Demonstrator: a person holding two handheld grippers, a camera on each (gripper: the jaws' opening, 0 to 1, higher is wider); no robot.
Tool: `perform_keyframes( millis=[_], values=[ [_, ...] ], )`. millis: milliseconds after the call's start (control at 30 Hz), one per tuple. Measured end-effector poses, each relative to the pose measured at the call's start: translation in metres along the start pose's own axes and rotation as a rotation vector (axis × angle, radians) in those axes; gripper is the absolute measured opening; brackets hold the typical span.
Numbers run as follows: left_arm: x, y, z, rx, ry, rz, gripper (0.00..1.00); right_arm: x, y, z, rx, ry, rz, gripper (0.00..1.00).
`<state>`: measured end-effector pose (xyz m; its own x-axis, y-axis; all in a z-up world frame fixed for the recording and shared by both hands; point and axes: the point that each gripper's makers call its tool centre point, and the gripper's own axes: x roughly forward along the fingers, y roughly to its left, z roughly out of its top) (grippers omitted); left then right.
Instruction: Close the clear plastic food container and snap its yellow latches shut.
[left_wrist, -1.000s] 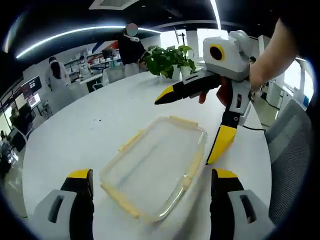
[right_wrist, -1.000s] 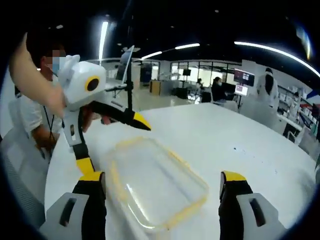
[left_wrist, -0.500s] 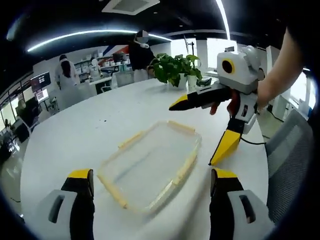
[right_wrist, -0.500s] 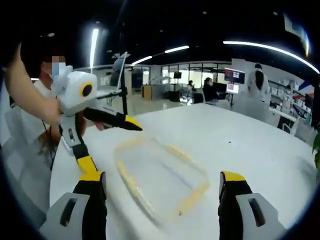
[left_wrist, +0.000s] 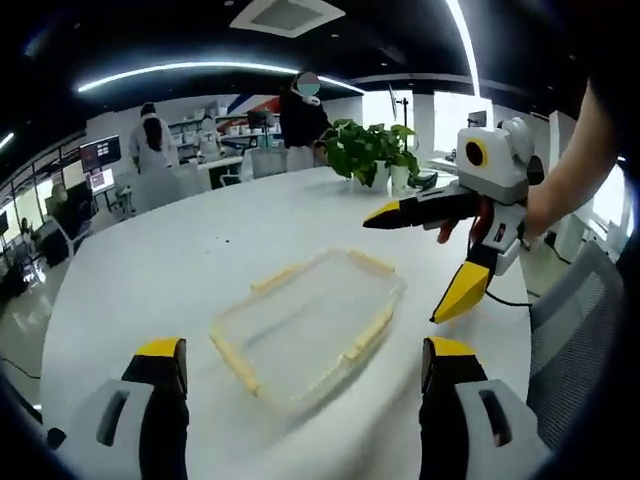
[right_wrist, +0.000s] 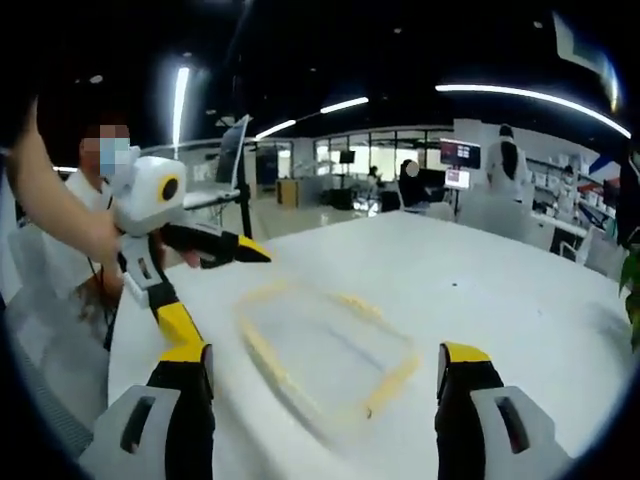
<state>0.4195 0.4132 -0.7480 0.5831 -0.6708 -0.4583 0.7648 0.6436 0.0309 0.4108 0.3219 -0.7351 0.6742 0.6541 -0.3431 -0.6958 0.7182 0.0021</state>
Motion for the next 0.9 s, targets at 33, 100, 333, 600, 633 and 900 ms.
perform_keyframes(
  millis=[33, 100, 333, 600, 633, 900],
  values=[
    [0.000, 0.000, -0.001, -0.002, -0.002, 0.002, 0.99, 0.000, 0.001, 0.000, 0.002, -0.001, 0.000, 0.93],
    [-0.001, -0.002, -0.003, -0.008, 0.004, 0.003, 0.99, -0.001, 0.002, -0.002, 0.006, 0.003, 0.000, 0.93],
    [-0.007, -0.005, -0.004, -0.059, -0.022, 0.009, 0.99, -0.008, 0.005, -0.009, 0.027, 0.006, -0.015, 0.93],
    [-0.012, -0.006, -0.006, -0.087, -0.031, 0.019, 0.99, -0.017, 0.006, -0.011, 0.038, -0.002, -0.044, 0.92],
    [-0.013, -0.008, -0.007, -0.086, -0.032, 0.020, 0.99, -0.017, 0.006, -0.011, 0.041, -0.005, -0.047, 0.92],
    [-0.020, -0.015, -0.010, -0.098, -0.040, 0.022, 0.99, -0.026, 0.014, -0.011, 0.048, -0.014, -0.047, 0.92]
  ],
)
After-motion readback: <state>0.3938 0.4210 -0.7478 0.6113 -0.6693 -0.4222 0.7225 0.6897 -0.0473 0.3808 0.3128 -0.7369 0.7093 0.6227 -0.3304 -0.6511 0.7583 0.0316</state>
